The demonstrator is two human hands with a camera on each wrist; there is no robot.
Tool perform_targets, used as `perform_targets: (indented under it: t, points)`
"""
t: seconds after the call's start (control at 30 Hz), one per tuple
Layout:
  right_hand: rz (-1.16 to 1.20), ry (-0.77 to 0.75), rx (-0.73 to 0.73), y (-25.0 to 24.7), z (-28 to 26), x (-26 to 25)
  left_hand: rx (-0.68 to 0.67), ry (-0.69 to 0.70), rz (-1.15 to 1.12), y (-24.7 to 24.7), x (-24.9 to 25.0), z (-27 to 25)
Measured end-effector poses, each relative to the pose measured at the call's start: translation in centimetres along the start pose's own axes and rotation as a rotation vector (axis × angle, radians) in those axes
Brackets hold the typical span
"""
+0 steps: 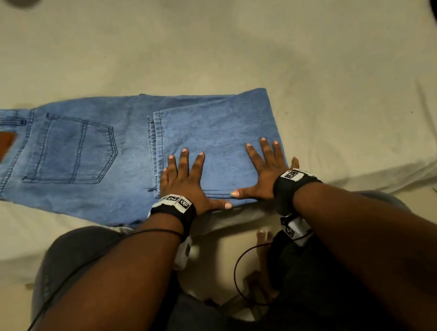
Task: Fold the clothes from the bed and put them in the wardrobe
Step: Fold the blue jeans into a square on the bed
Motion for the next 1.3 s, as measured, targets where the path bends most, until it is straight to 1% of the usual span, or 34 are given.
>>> perform_targets:
  t: [0.13, 0.23, 0.27, 0.3, 0.33, 0.4, 0.47, 0.5, 0.53, 0.63, 0.7, 0.8, 0.87, 0.97, 1.03, 1.07, 1.13, 1.23, 1.3]
  points:
    - [0.008, 0.004, 0.0, -0.2, -0.1, -0.3, 0.006, -0.012, 0.006, -0.3, 0.2, 0.0]
    - [-0.039, 0.013, -0.037, -1.2, -0.4, -1.1, -0.062, -0.034, 0.01, -0.4, 0.4, 0.2]
    - [-0.044, 0.005, -0.017, -2.2, -0.3, -1.6, -0.1, -0.053, 0.007, -0.6, 0.6, 0.4]
    - [-0.03, -0.017, 0.038, -3.6, -0.2, -2.1, -0.122, -0.072, -0.007, -1.2, 0.8, 0.7]
    - [0.002, -0.051, 0.12, -5.3, 0.0, -2.7, -0.11, -0.086, -0.026, -2.2, 1.1, 1.2]
    - [0.094, -0.102, 0.268, -8.3, 0.6, -3.6, 0.009, -0.077, -0.017, -5.3, 1.4, 2.6]
    - [0.162, -0.09, 0.31, -9.8, 2.3, -4.0, 0.156, -0.048, 0.032, -8.1, 1.1, 4.4]
    - [0.178, -0.07, 0.302, -9.9, 3.2, -4.3, 0.193, -0.04, 0.029, -8.8, 0.6, 5.3]
    - [0.183, -0.053, 0.285, -9.7, 4.0, -4.7, 0.195, -0.046, 0.002, -8.9, 0.0, 6.1]
    - [0.157, -0.018, 0.225, -8.6, 5.9, -5.8, 0.057, -0.112, -0.103, -7.2, -1.7, 8.2]
    - [0.152, 0.027, 0.176, -8.1, 7.1, -5.3, -0.01, -0.129, -0.099, -6.0, -2.2, 8.8]
    - [0.222, 0.126, 0.09, -8.0, 9.1, -2.7, -0.034, -0.132, -0.108, -5.4, -2.5, 9.5]
    - [0.241, 0.124, 0.067, -7.9, 9.7, -1.9, -0.041, -0.128, -0.118, -5.3, -2.6, 9.8]
    - [0.221, 0.092, 0.148, -8.4, 9.2, -2.9, -0.04, -0.124, -0.119, -5.4, -2.6, 9.9]
    - [0.186, 0.003, 0.241, -8.8, 7.8, -4.8, -0.031, -0.119, -0.115, -5.4, -2.7, 9.9]
    - [0.174, -0.053, 0.262, -8.6, 6.9, -5.7, -0.03, -0.117, -0.116, -5.4, -2.6, 9.9]
    - [0.174, -0.126, 0.234, -6.8, 5.4, -6.7, -0.026, -0.118, -0.094, -5.6, -2.4, 9.6]
    - [0.121, -0.089, 0.204, -3.6, 4.1, -4.7, -0.017, -0.115, -0.071, -5.8, -1.5, 8.8]
    - [0.125, -0.03, 0.204, -2.8, 3.5, -2.1, -0.023, -0.07, -0.043, -5.0, 0.1, 7.0]
Point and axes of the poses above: each hand's wrist, its own z-axis towards the middle knuckle, its own y-axis out of the palm, x = y × z, the point moved 7 cm from there along z, towards the middle knuckle, and after that the axes turned 12 degrees about y, right-handed, at the moved point
